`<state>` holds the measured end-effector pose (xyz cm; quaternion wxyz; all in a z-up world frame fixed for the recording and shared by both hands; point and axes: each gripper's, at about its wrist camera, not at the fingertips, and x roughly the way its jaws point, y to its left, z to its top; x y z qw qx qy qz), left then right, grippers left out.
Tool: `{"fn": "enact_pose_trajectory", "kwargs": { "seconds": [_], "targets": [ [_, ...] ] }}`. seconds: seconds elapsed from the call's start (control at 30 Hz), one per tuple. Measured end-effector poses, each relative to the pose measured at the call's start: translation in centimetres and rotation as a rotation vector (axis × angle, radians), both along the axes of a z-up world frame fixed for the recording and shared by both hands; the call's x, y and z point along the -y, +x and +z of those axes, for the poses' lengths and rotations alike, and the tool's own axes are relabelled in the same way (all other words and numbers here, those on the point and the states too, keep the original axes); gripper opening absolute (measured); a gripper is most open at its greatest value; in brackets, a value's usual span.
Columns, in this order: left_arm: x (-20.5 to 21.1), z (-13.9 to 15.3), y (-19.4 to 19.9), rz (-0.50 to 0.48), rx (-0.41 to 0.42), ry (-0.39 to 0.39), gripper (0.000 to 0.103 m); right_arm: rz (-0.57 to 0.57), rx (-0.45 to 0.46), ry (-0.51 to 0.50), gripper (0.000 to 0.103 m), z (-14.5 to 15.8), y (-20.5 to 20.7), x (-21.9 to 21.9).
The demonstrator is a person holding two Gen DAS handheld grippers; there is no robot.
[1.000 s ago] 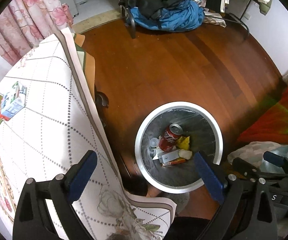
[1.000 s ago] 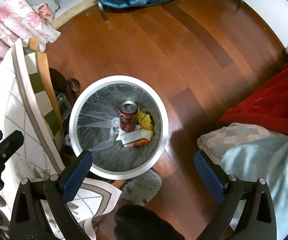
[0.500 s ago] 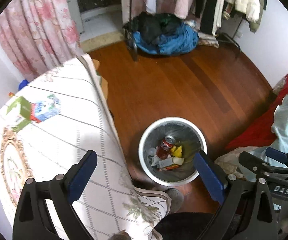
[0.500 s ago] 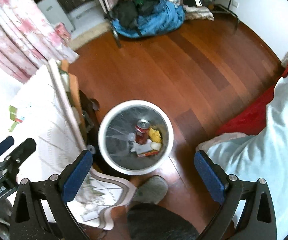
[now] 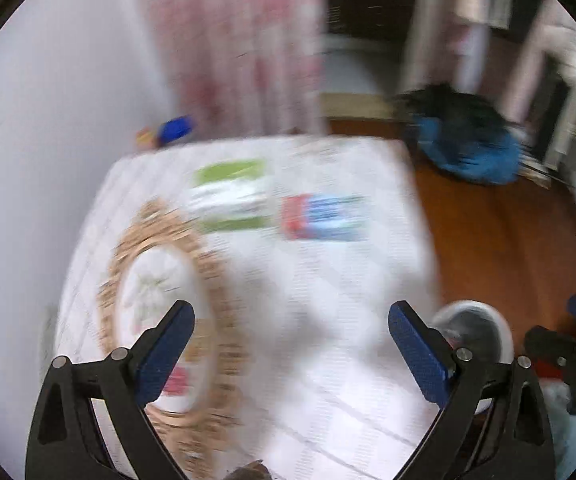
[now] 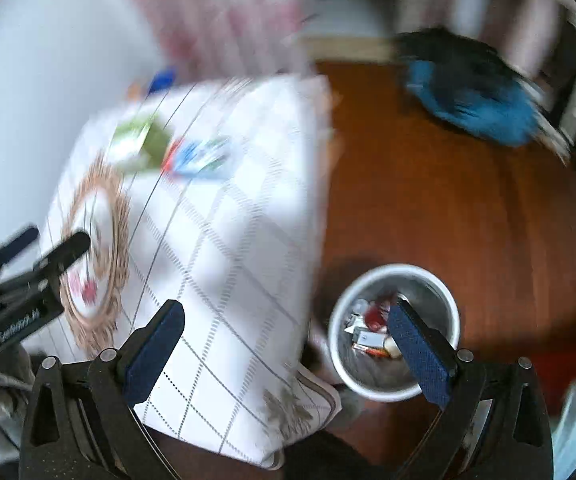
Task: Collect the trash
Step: 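Grasp the green medicine box with the left tool while the right tool grasps the milk carton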
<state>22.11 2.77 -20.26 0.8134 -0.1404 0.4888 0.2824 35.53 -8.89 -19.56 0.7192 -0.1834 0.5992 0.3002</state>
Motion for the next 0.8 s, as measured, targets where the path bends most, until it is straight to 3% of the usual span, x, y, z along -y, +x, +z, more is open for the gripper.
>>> {"fn": "enact_pose_trajectory", "kwargs": {
  "seconds": [0.13,0.23,0.33,0.43,0.53,0.6,0.63,0.7,0.8],
  "targets": [
    [-5.6,-6.1,-2.3,0.147,-0.098,-0.024,0.099,0.236,-0.011,-0.175,0.103,-5.4,0.9,-11.0],
    [-8.9,-9.6,-3.5,0.214,-0.137,-0.062,0.099,0.379,0.031,-0.254,0.103,-8.0,1.4,-16.7],
    [-10.9,-11.4,-3.7,0.245,-0.143,-0.08,0.099,0.533,0.07,-0.3,0.103,-9.7,1.9,-21.0],
    [-12.3,-12.5,-3.2,0.255,-0.144,-0.088,0.099,0.601,0.044,-0.328,0.102,-11.3,3.2,-23.5],
    [-13.4,-13.2,-2.8,0.254,-0.142,-0.096,0.099,0.617,-0.025,-0.321,0.102,-12.8,4.6,-24.6],
    [-13.8,-13.2,-2.5,0.249,-0.147,-0.085,0.099,0.592,-0.059,-0.302,0.091,-13.3,5.4,-24.6],
    [-13.9,-12.9,-2.4,0.249,-0.146,-0.082,0.099,0.57,-0.052,-0.299,0.081,-13.5,5.7,-24.4],
    [-14.3,-12.1,-2.5,0.242,-0.137,-0.082,0.099,0.539,-0.054,-0.274,0.076,-13.3,5.9,-23.7],
    [-14.6,-10.0,-2.2,0.225,-0.1,-0.076,0.099,0.369,-0.108,-0.215,0.073,-12.8,7.1,-21.0]
  ]
}}
